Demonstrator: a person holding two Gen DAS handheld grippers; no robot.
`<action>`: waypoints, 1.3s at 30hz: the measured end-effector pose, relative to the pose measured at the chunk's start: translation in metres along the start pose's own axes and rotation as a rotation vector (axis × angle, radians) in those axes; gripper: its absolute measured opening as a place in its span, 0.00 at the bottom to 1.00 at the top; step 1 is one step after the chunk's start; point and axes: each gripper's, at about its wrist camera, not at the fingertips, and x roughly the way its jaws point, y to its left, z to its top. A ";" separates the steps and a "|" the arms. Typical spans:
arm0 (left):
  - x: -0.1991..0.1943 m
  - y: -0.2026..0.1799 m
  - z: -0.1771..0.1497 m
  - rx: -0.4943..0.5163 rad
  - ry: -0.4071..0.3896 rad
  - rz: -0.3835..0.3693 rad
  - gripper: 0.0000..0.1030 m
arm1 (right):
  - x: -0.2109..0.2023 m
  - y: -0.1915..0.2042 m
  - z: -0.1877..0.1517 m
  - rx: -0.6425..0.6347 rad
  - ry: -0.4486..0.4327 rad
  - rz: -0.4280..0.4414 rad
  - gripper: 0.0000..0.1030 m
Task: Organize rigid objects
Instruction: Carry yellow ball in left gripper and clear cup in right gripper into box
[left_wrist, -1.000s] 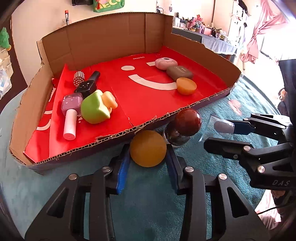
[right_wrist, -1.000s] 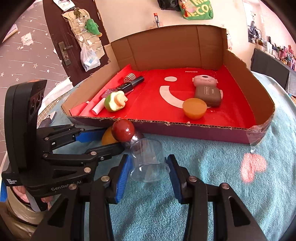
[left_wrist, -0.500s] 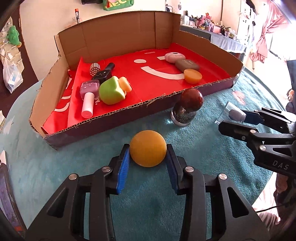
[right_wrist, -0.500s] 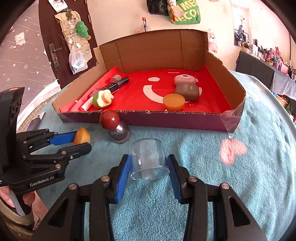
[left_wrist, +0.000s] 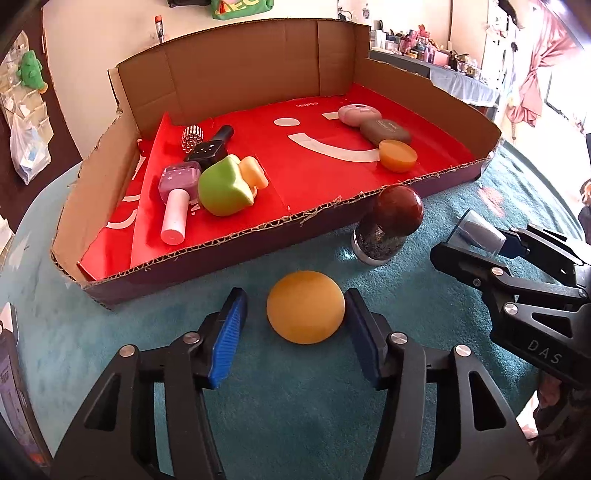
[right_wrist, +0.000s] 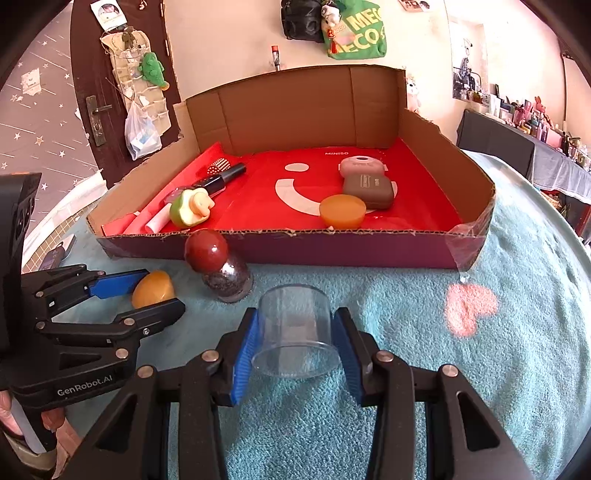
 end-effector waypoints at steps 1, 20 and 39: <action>0.001 0.001 0.001 -0.005 0.002 -0.005 0.52 | 0.001 -0.001 0.000 0.007 -0.004 -0.001 0.43; -0.002 -0.006 0.002 0.019 -0.025 -0.021 0.35 | -0.021 -0.026 0.008 0.045 -0.010 0.076 0.40; -0.003 0.005 -0.006 -0.050 -0.042 -0.038 0.46 | -0.004 -0.013 -0.002 0.011 0.033 0.064 0.40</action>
